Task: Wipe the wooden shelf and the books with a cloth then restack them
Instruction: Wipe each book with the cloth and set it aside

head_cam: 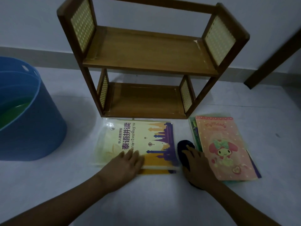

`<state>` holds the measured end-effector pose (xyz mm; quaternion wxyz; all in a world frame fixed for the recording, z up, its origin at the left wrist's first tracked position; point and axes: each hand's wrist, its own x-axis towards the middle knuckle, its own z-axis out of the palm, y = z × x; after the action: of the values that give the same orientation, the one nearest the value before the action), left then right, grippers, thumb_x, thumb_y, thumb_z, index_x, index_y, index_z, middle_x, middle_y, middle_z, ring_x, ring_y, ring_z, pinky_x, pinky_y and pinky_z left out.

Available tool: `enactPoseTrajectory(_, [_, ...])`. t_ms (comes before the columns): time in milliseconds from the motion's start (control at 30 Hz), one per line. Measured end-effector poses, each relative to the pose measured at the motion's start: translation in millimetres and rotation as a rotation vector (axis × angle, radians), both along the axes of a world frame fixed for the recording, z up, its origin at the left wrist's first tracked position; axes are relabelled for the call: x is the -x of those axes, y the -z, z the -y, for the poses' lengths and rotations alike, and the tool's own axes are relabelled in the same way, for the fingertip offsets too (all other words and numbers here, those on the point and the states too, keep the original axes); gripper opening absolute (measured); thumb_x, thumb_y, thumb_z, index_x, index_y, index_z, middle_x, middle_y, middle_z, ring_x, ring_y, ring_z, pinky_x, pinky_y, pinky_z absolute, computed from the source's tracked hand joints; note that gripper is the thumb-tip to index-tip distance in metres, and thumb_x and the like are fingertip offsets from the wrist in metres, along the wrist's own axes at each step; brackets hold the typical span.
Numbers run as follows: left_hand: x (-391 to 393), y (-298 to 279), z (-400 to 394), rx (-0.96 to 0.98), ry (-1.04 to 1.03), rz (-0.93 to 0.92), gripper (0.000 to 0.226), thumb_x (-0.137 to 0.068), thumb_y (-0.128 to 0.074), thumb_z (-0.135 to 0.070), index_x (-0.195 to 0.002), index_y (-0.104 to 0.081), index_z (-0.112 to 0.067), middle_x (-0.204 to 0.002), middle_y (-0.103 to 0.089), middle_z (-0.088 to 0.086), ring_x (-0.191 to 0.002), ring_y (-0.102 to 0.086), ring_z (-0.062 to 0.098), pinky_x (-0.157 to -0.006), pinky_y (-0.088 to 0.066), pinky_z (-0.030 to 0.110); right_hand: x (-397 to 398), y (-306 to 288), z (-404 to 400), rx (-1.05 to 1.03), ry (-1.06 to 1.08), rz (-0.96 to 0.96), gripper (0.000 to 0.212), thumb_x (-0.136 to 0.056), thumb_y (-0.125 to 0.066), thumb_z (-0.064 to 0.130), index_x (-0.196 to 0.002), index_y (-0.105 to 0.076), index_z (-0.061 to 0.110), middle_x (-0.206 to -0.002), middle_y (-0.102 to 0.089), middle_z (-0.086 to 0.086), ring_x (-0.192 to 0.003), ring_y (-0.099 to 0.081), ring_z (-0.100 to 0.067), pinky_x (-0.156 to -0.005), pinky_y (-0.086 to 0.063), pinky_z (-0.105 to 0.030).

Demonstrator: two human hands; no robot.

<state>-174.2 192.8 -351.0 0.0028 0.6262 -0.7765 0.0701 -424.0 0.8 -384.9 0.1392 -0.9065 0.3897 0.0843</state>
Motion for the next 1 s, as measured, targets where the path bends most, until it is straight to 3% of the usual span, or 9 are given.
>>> enactPoseTrajectory(100, [-5.9,-47.8,17.5,0.091,-0.027,-0.198,0.029,-0.084,-0.06,-0.014,-0.111,-0.05,-0.007,-0.091,-0.072,0.014,-0.071,-0.071,0.029,-0.054,-0.057,0.034,-6.0,-11.2,-6.4,0.012,0.005,0.083,0.071,-0.078,-0.054,0.03,-0.145,-0.036,0.012,-0.155,-0.029,-0.013,-0.137,-0.028,-0.043,-0.107,-0.03,-0.06])
enactPoseTrajectory(167, [-11.6,-90.3,30.7,0.15,-0.136,-0.323,0.039,-0.073,-0.071,-0.01,-0.109,-0.054,-0.012,-0.077,-0.07,0.006,-0.056,-0.065,0.022,-0.044,-0.05,0.028,-15.4,-21.5,-10.3,-0.056,0.045,0.282,0.078,-0.081,-0.056,0.027,-0.15,-0.023,0.015,-0.157,-0.019,-0.003,-0.145,-0.015,-0.028,-0.118,-0.019,-0.046])
enactPoseTrajectory(267, [-19.8,-149.9,40.7,0.122,-0.35,-0.625,0.014,-0.088,-0.055,-0.031,-0.101,-0.056,-0.024,-0.069,-0.058,-0.008,-0.055,-0.055,0.01,-0.043,-0.041,0.025,-48.5,-58.7,-14.2,-0.739,0.338,0.693,0.087,-0.079,-0.063,0.019,-0.152,-0.016,0.023,-0.133,-0.046,0.014,-0.121,-0.048,-0.008,-0.095,-0.044,-0.016])
enactPoseTrajectory(367, [-28.9,-156.9,39.8,-0.061,-0.531,-1.103,0.02,-0.098,-0.043,-0.036,-0.096,-0.06,-0.026,-0.083,-0.063,-0.004,-0.074,-0.062,0.01,-0.061,-0.051,0.028,-69.9,-68.7,-8.9,-1.191,0.552,0.986,0.071,-0.075,-0.063,0.011,-0.141,-0.036,0.016,-0.121,-0.061,-0.007,-0.108,-0.062,-0.023,-0.085,-0.055,-0.035])
enactPoseTrajectory(500, [-34.6,-110.3,27.2,-0.214,-0.855,-1.498,0.022,-0.098,-0.046,-0.029,-0.1,-0.064,-0.016,-0.091,-0.064,0.009,-0.085,-0.061,0.029,-0.082,-0.051,0.049,-81.4,-78.1,-1.0,-1.193,0.635,1.028,0.056,-0.084,-0.061,0.008,-0.136,-0.043,0.014,-0.127,-0.059,-0.017,-0.117,-0.057,-0.037,-0.099,-0.047,-0.052])
enactPoseTrajectory(633, [-47.3,-59.4,16.0,-0.503,-1.014,-1.284,0.023,-0.1,-0.045,-0.021,-0.101,-0.06,-0.003,-0.102,-0.063,0.016,-0.091,-0.064,0.031,-0.077,-0.057,0.039,-109.2,-77.3,8.8,-0.97,0.511,0.759,0.054,-0.089,-0.059,0.007,-0.137,-0.038,0.019,-0.126,-0.058,-0.009,-0.112,-0.059,-0.026,-0.098,-0.049,-0.047])
enactPoseTrajectory(800, [-51.7,-23.5,6.7,-0.649,-0.91,-0.816,0.024,-0.096,-0.052,-0.033,-0.081,-0.056,-0.014,-0.076,-0.06,0.0,-0.067,-0.061,0.014,-0.062,-0.052,0.024,-128.8,-51.8,-0.2,-0.679,0.367,0.485,0.065,-0.091,-0.054,0.015,-0.148,-0.023,0.018,-0.146,-0.042,-0.008,-0.125,-0.048,-0.026,-0.101,-0.043,-0.036])
enactPoseTrajectory(933, [-60.0,-8.1,-5.0,-0.409,-0.722,-0.44,0.071,-0.076,-0.064,-0.061,-0.126,-0.049,-0.013,-0.126,-0.055,0.009,-0.109,-0.054,0.022,-0.092,-0.051,0.033,-80.4,-38.3,-0.9,-0.14,0.167,0.332,0.057,-0.098,-0.046,0.015,-0.15,-0.025,0.013,-0.156,-0.027,-0.011,-0.142,-0.026,-0.028,-0.113,-0.022,-0.035])
enactPoseTrajectory(1000, [-69.3,4.6,-10.7,-0.356,-0.528,-0.451,0.113,-0.072,-0.056,-0.075,-0.152,-0.013,-0.01,-0.16,-0.005,0.015,-0.147,-0.012,0.032,-0.118,-0.02,0.045,-44.6,-24.5,-7.0,0.081,0.039,0.176,0.057,-0.092,-0.056,0.014,-0.145,-0.037,0.007,-0.15,-0.033,-0.023,-0.138,-0.032,-0.04,-0.113,-0.03,-0.051])
